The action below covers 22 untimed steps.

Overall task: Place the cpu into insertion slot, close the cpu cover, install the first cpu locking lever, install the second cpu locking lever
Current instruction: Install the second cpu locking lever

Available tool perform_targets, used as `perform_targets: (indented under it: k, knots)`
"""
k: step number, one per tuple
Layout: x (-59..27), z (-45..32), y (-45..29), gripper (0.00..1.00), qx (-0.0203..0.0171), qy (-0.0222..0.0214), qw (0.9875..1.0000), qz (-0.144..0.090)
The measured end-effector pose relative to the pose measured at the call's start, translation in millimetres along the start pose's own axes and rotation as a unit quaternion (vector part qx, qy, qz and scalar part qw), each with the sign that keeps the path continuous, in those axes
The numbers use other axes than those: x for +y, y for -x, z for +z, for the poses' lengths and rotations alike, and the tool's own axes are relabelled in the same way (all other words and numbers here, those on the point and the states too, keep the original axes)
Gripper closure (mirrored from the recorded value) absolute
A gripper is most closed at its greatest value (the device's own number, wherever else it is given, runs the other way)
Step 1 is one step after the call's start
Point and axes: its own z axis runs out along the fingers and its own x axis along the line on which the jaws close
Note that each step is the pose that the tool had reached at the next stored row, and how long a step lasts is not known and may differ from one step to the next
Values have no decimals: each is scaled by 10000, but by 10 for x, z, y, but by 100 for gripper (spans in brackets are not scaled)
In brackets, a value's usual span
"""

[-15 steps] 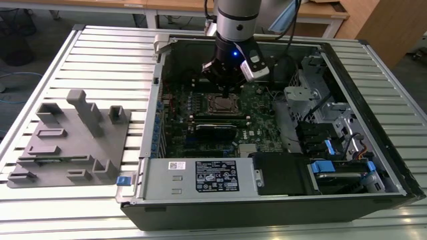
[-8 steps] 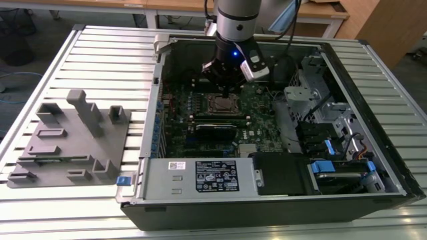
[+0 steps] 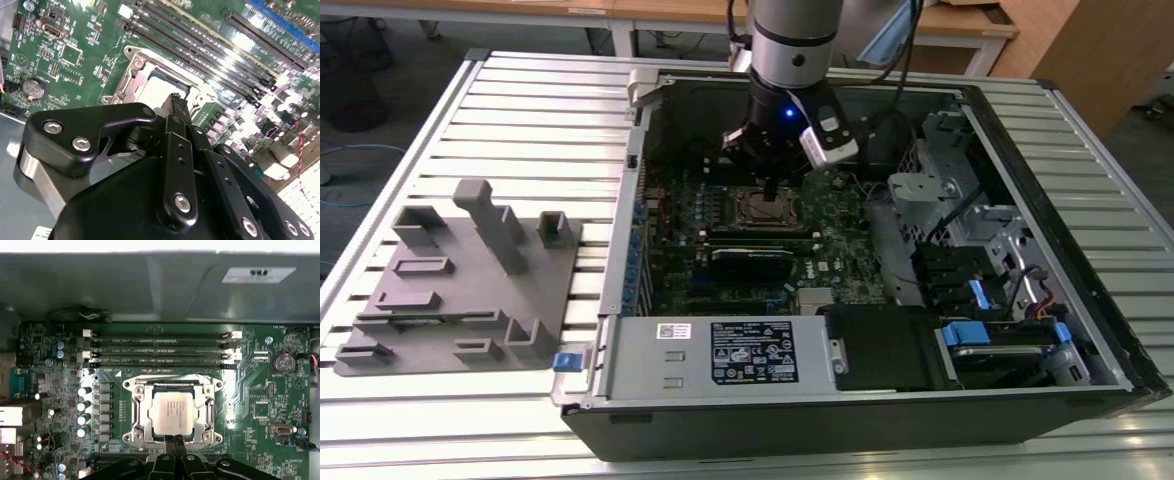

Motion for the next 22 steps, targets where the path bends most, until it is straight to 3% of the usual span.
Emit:
perform_targets:
  k: [10,22]
  knots:
    - [-38,-32,1,89,0,19,10000,-1]
    - [-206,-34,-18,89,0,18,10000,1]
